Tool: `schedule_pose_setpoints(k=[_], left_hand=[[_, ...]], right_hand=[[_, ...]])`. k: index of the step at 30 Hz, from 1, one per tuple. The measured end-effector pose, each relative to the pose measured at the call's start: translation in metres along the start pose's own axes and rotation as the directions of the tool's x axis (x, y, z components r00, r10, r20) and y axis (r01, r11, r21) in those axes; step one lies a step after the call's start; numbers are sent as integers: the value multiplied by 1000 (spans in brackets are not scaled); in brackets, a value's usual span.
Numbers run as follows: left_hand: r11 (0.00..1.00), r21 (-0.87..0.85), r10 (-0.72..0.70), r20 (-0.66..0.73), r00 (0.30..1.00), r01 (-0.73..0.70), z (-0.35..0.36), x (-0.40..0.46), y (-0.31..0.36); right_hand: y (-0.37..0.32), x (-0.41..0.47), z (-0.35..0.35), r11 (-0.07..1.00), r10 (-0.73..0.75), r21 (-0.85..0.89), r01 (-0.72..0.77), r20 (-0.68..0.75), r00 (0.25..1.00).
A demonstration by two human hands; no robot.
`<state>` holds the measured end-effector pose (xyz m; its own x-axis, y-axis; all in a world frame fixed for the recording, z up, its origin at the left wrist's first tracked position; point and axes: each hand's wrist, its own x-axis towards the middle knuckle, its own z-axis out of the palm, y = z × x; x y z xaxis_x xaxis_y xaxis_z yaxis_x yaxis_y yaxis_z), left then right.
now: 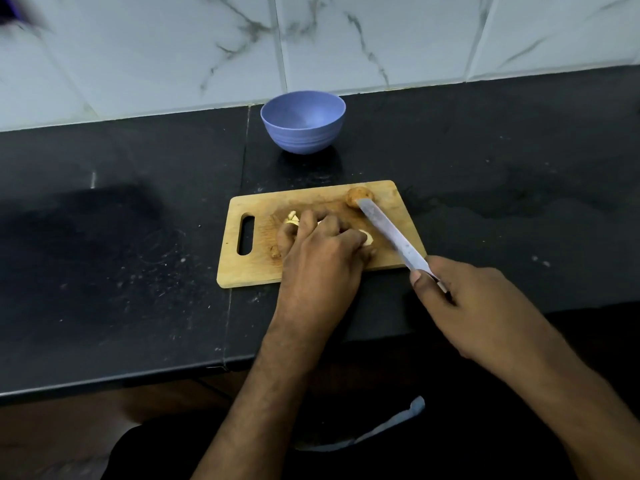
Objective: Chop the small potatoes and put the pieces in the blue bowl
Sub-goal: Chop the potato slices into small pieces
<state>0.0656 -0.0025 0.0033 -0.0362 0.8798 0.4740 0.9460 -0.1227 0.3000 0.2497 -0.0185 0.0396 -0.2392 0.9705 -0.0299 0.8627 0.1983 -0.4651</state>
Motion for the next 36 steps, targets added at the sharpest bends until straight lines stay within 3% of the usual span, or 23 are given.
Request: schedule_pose_setpoints(k=[19, 27, 31, 36], left_hand=[[948, -244, -193, 72, 979, 205, -4, 7, -8], [946, -255, -183, 80, 980, 198, -4, 8, -9], [944, -262, -191, 69, 979, 203, -5, 7, -9], [950, -236, -192, 76, 979, 204, -5, 5, -9]], right_hand=[[-9, -6, 0, 958, 13, -287, 8, 73, 997], [-20, 13, 13, 911, -59, -405, 76, 56, 997], [-19, 23, 13, 933, -92, -347, 98, 32, 995], [-5, 13, 0, 988, -112, -110, 112, 6, 994]])
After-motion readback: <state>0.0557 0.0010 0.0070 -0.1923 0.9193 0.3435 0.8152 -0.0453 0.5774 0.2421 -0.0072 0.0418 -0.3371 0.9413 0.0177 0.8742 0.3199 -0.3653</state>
